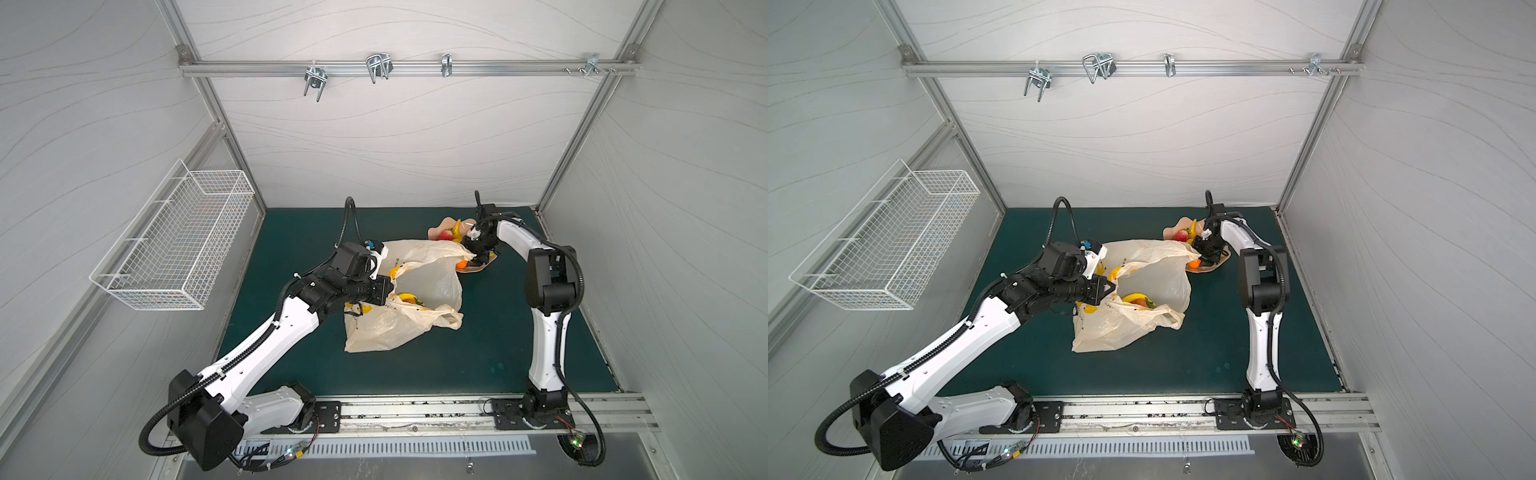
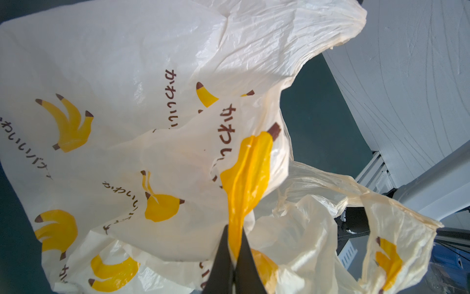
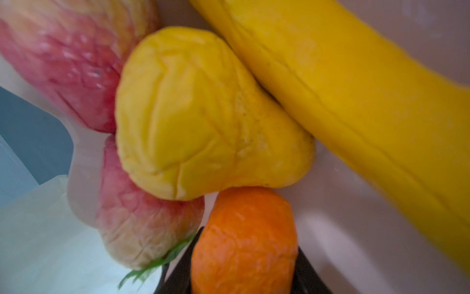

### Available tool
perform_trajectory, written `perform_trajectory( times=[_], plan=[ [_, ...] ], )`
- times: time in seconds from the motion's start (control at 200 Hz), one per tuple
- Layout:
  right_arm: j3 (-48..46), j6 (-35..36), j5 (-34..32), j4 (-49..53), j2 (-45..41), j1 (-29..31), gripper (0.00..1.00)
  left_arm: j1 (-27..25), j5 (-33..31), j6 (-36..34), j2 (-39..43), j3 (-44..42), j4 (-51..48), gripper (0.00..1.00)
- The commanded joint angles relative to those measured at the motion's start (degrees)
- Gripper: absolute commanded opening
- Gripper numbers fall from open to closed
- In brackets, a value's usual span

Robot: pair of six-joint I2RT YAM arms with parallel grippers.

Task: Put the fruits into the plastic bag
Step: 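Lower the right gripper into the bowl onto the orange, then close the right gripper on the orange and lift it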

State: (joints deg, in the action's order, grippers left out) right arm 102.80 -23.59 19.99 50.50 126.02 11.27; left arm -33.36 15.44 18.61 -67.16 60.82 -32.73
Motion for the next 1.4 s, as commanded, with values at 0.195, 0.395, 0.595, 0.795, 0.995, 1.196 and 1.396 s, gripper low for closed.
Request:
perform_trajectory(
  times=[0.195,0.395,0.595,0.795,0.995,1.196,1.396],
  plan=[
    [-0.24,1.51,1.10,3.56,-6.85,0.59,0.38,0.22,0.29,-0.68,1.07,1.77,0.72,0.00],
    [-0.61,1.09,1.39,3.93,-9.57,0.49,0.37,0.17,0.45,-0.76,1.27,1.61,0.78,0.00],
    [1.36,0.55,0.69,4.44,-11.05,0.34,0.37,0.18,0.55,-0.99,1.37,1.63,0.64,0.00],
    [4.29,0.33,0.32,4.96,-12.16,-0.45,0.36,0.17,0.49,-0.91,1.63,1.53,0.58,0.00],
    [4.73,0.00,1.45,4.30,-13.72,-2.11,0.34,0.15,0.64,-0.94,1.85,1.32,0.74,0.00],
    [2.08,-0.89,2.57,3.16,-16.13,-3.68,0.34,0.19,0.73,-0.95,1.65,1.39,0.90,0.00],
    [-4.07,-3.05,3.58,0.12,-20.26,-5.09,0.33,0.19,0.98,-1.03,1.17,1.67,1.04,0.00]
  ],
)
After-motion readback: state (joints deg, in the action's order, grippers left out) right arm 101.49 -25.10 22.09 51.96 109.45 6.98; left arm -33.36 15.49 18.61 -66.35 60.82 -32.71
